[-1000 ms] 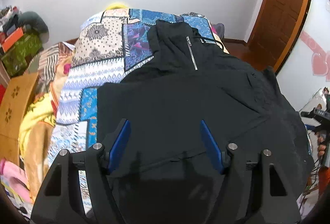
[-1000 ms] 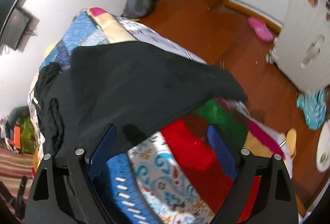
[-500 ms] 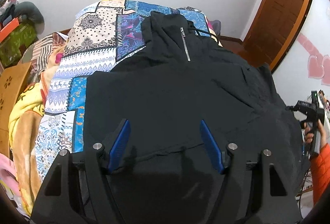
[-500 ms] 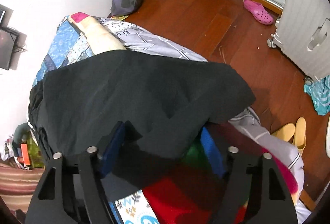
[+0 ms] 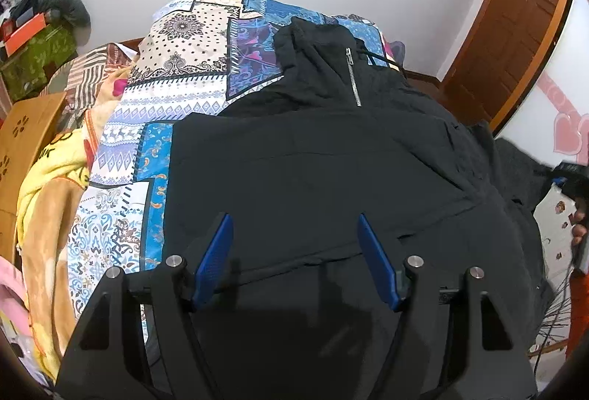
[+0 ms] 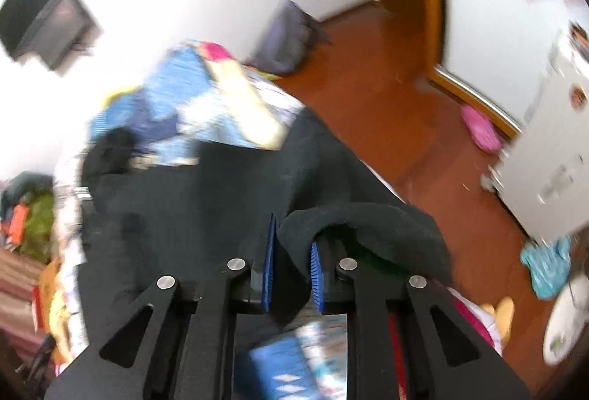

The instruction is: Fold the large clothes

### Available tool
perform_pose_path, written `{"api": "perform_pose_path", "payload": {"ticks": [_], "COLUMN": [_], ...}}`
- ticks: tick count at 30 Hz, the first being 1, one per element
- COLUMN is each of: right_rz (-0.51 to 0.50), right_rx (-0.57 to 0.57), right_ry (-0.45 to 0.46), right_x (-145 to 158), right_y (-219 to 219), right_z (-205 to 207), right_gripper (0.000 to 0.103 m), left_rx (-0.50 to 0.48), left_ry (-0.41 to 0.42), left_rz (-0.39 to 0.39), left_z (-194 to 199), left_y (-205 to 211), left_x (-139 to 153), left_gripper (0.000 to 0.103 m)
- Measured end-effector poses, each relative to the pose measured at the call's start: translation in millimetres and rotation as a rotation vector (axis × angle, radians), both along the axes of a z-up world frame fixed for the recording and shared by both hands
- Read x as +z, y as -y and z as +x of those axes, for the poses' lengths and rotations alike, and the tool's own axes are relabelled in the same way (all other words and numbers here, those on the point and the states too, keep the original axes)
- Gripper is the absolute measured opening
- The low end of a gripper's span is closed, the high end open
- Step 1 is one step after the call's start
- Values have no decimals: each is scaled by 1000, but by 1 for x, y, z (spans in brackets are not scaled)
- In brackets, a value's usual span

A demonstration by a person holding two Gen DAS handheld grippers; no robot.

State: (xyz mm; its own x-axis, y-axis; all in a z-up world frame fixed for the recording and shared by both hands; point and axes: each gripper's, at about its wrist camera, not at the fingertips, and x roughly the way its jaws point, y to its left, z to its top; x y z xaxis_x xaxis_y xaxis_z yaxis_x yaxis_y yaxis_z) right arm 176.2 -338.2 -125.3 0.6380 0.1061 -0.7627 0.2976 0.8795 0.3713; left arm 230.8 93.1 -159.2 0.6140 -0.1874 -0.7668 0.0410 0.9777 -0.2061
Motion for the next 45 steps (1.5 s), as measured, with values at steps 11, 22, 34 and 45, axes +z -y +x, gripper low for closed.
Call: {"api": "perform_pose_path", "payload": {"ticks": [11,22,34,45], "right_rz": [-16,-94,-193,-259], "right_rx": [402,582,661,543], "right_ry": [134,-118,-102,-1], "right_x": [49,-42,-16,15], "right_y": [-127,-197,-205,-155], "right_z": [7,19,-4,-26], "right_gripper": [14,15,26,56], "left_rx": [-8,-9,12,-32], "left_ry": [15,21,35,47], "left_rz": [-30,-44,-36,-2], "left_z": [-5,-8,-6,-4], "left_y": [2,5,7,28], "left_x": [5,9,8,13], "left_gripper": [68,68,68,68]}}
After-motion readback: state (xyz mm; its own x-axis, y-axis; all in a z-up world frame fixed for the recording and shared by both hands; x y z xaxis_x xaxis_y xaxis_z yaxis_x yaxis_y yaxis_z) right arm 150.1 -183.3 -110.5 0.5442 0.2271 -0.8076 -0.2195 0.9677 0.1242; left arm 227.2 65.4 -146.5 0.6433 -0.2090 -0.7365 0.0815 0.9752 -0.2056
